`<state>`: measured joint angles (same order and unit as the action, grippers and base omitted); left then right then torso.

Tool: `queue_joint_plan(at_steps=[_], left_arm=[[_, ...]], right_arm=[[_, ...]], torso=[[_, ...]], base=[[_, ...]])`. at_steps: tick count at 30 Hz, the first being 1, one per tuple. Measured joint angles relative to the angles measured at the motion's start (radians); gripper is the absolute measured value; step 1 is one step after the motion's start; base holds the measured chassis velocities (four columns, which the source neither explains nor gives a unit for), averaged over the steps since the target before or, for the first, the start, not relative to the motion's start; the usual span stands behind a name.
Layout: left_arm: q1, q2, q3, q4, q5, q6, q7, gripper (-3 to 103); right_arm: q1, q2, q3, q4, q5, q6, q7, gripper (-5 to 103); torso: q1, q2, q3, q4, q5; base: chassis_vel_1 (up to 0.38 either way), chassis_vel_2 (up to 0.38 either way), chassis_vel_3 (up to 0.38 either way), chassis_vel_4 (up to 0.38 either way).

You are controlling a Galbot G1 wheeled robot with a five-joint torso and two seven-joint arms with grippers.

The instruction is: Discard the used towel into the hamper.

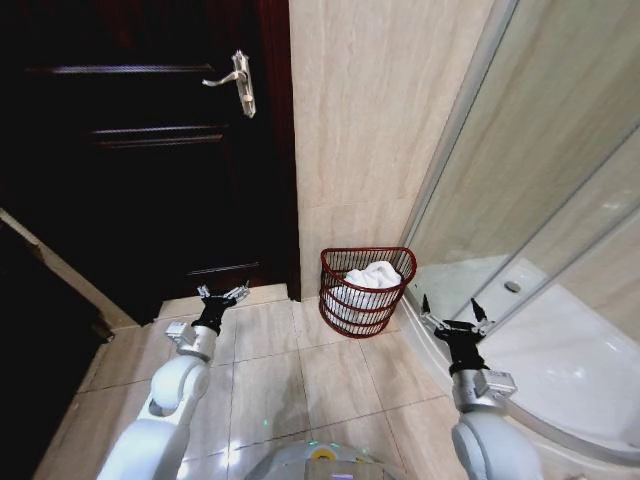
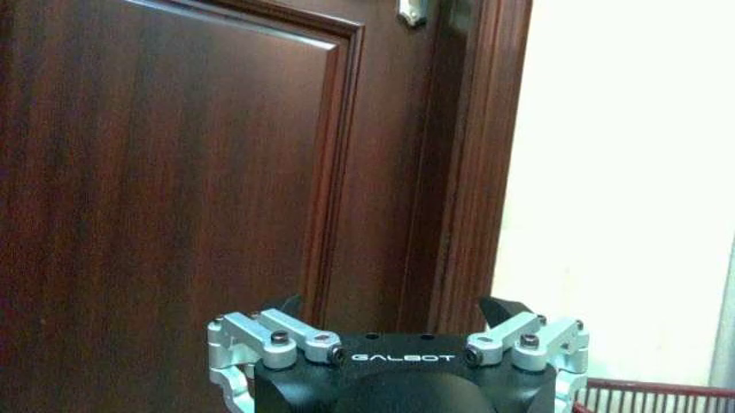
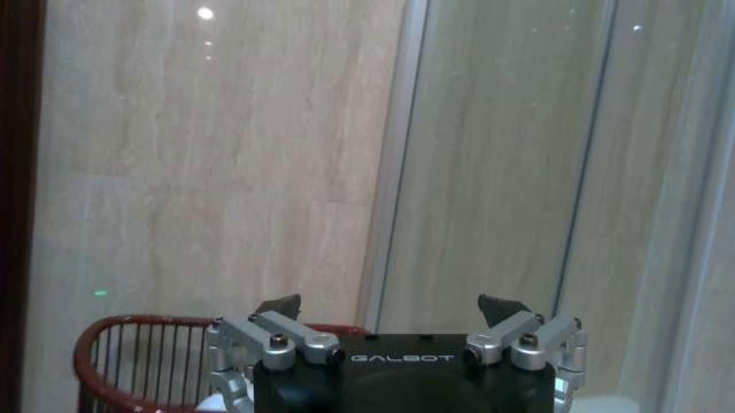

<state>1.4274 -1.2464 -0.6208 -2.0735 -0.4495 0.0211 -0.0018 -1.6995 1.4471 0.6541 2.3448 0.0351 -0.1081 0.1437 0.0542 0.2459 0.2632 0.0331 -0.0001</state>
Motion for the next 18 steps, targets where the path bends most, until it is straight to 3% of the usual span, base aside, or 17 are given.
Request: queue_joint_plan(at_steps=[18], left_arm=[[0.038, -0.011, -0.005, -0.012, 0.046, -0.024, -0.007, 100]], right_arm=[[0.005, 0.041, 0.014, -0.003, 0.019, -0.004, -0.031, 100]], torso=[[0.000, 0.000, 0.000, 0.0000, 0.0000]], base=[[0.000, 0.000, 0.000, 0.000]])
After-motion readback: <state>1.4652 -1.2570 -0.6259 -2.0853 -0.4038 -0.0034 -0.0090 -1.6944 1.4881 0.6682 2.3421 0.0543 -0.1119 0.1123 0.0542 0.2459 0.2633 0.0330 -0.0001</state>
